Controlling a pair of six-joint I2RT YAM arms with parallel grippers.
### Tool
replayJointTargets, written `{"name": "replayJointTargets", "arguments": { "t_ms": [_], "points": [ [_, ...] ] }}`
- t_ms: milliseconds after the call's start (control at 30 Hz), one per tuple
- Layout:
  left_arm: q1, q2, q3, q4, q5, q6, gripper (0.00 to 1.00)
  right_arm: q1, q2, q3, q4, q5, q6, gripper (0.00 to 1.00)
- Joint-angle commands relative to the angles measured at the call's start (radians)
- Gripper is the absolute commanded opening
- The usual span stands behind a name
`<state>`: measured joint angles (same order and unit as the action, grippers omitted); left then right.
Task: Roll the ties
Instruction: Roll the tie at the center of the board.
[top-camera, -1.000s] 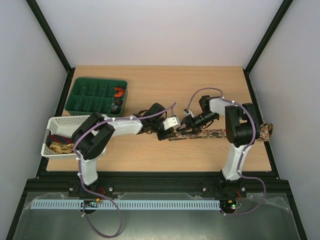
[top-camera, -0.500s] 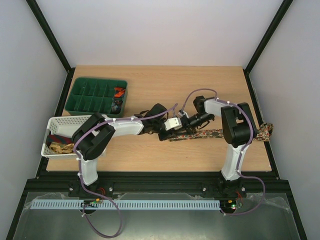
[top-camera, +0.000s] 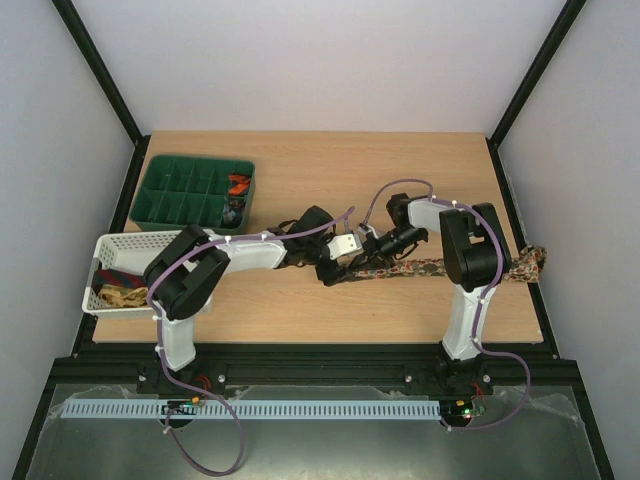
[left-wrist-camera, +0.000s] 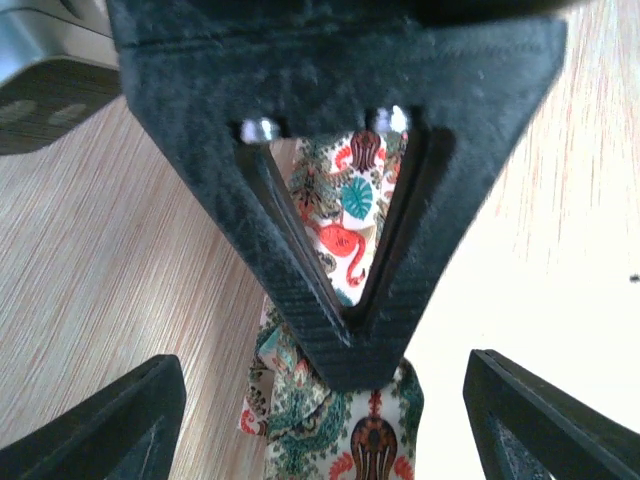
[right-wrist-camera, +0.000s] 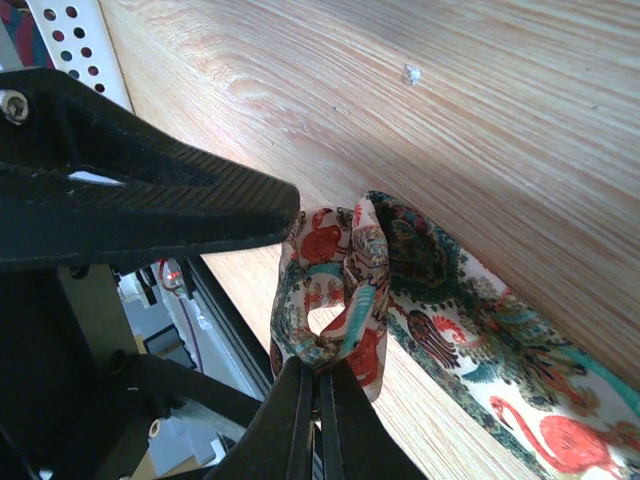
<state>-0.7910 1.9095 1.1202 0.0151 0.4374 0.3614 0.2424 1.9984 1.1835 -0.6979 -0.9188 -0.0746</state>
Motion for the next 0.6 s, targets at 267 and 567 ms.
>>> {"name": "replayJointTargets", "arguments": {
  "t_ms": [267,567],
  "points": [
    [-0.035,0.079,0.039,-0.040,-0.063,0.052,0.86,-0.005,0.014,0.012,-0.035,-0.029,-0.008,0.01],
    [-0.038,0.088,0.042,-0.114,-0.114,0.119,0.62,-0.009,0.013,0.018,-0.058,-0.058,-0.023,0.01]
  ]
}}
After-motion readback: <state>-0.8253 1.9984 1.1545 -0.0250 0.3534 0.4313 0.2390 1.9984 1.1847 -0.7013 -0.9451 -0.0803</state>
